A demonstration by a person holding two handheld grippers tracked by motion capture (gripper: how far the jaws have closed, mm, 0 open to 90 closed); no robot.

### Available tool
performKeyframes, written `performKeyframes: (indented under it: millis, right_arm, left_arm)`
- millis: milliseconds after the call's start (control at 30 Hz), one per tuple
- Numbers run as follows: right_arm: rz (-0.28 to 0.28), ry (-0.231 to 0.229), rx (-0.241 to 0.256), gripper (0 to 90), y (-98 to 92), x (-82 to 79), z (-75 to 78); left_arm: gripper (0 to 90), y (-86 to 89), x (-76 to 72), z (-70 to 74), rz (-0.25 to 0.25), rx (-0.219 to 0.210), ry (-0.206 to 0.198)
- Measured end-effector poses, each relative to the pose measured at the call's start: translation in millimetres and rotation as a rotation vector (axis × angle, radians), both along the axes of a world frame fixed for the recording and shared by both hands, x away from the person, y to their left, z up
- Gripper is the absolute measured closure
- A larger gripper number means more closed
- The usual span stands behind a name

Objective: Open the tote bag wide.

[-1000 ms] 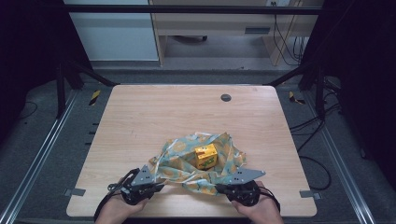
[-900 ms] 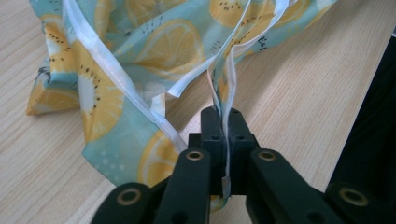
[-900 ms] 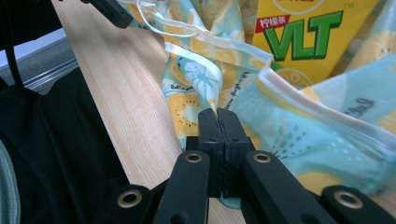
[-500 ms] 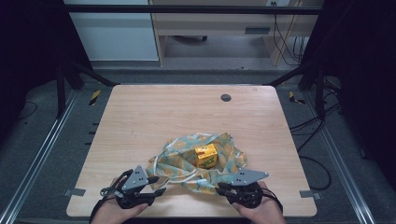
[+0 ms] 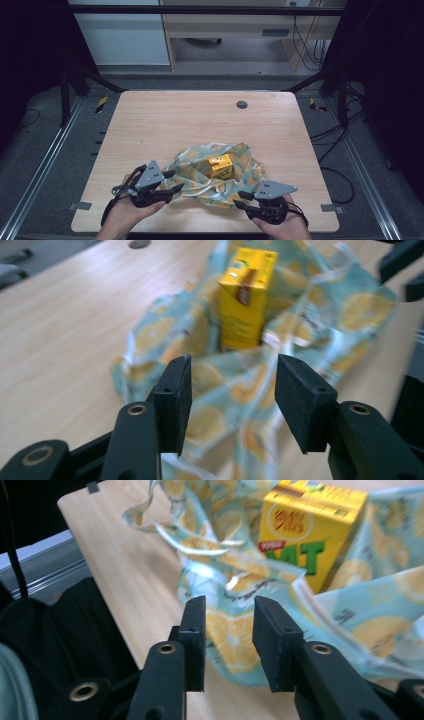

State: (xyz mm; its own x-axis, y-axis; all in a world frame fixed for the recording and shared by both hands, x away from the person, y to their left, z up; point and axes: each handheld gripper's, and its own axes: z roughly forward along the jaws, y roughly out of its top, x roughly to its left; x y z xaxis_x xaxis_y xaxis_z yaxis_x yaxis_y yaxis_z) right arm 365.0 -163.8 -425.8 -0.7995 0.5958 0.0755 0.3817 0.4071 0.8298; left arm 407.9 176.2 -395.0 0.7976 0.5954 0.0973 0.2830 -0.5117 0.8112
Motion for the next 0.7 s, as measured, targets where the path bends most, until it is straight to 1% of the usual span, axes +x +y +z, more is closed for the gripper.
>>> performKeyframes:
  millis: [67, 133, 200, 300, 367, 433, 500, 633, 700]
  right_arm:
    - [-0.020, -0.015, 0.009, 63.3, -0.9, 1.8, 4.4]
    - [-0.056, -0.031, 0.019, 60.9, -1.8, 5.1, 9.2]
    - [-0.092, -0.051, 0.015, 58.3, -2.8, 9.5, 14.7]
    - [-0.160, -0.076, -0.011, 55.4, -2.5, 18.8, 20.9]
    - [-0.209, -0.093, -0.040, 53.0, -1.5, 27.0, 23.2]
    - [-0.248, -0.098, -0.061, 48.8, 0.1, 35.8, 24.5]
    - [-0.282, -0.096, -0.075, 46.0, 2.7, 44.0, 24.6]
    - [-0.353, -0.089, -0.108, 36.9, 6.3, 59.0, 22.5]
    - [-0.380, -0.083, -0.108, 33.1, 6.6, 65.0, 20.2]
  left_arm:
    - [47.9, -6.6, 10.2, 2.2, 0.007, 0.011, -0.015]
    - [46.7, -13.1, 20.5, 3.4, 0.011, 0.023, -0.031]
    - [44.9, -19.4, 30.1, 3.2, 0.013, 0.037, -0.040]
    - [42.9, -27.5, 43.9, -1.2, 0.010, 0.050, -0.024]
    - [41.4, -32.4, 51.5, -5.5, 0.004, 0.065, -0.014]
    - [40.1, -37.2, 57.1, -10.2, -0.010, 0.074, 0.000]
    - [38.8, -41.0, 61.2, -14.1, -0.011, 0.088, 0.006]
    - [38.0, -44.9, 69.6, -19.7, -0.010, 0.102, 0.019]
    - [38.3, -46.3, 72.9, -21.4, -0.007, 0.109, 0.022]
